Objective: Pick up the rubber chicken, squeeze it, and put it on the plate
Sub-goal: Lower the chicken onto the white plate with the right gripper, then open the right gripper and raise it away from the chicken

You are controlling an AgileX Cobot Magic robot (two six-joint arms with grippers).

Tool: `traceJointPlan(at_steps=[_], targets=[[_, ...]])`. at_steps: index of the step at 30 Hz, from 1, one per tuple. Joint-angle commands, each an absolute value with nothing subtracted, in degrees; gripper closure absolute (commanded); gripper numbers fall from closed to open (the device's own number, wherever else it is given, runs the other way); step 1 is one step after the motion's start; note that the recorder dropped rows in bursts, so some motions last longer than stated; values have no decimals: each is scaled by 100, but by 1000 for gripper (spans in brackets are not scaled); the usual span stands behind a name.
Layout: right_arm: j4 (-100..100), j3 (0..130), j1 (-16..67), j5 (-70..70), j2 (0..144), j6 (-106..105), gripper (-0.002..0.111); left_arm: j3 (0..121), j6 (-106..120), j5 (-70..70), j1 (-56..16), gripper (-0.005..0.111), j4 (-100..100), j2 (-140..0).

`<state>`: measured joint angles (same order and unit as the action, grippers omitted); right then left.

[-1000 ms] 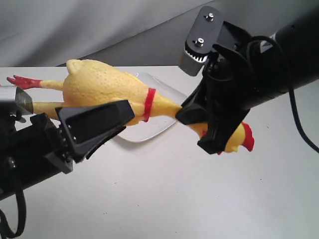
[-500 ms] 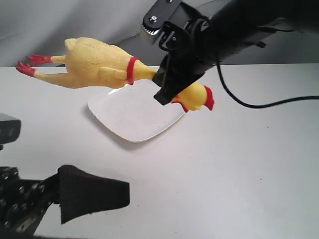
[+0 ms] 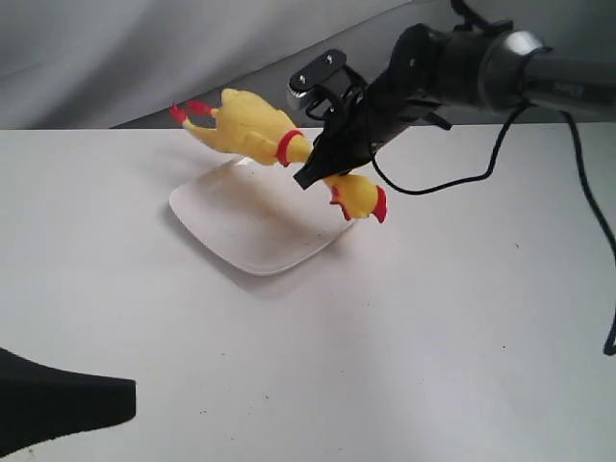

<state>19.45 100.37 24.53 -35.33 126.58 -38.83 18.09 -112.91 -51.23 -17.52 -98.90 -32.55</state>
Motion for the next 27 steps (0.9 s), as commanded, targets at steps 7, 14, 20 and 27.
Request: traceJointPlan(at_steps=[7, 14, 20, 27], targets=[[1894, 10108, 2457, -3495, 13239, -3807, 108, 1750, -11417, -4580, -1765, 3, -9995, -2902], [1706, 10108, 2457, -4000, 13206, -3668, 64, 1750, -11393, -4323, -1765, 3, -9995, -2902], [719, 10108, 2457, -4640, 12779, -2939, 50, 1750, -11393, -3708, -1765, 3, -9995, -2902], [-63, 10108, 2457, -5794, 11281, -2526, 91, 1750, -11816, -2680, -1765, 3, -9995, -2902]])
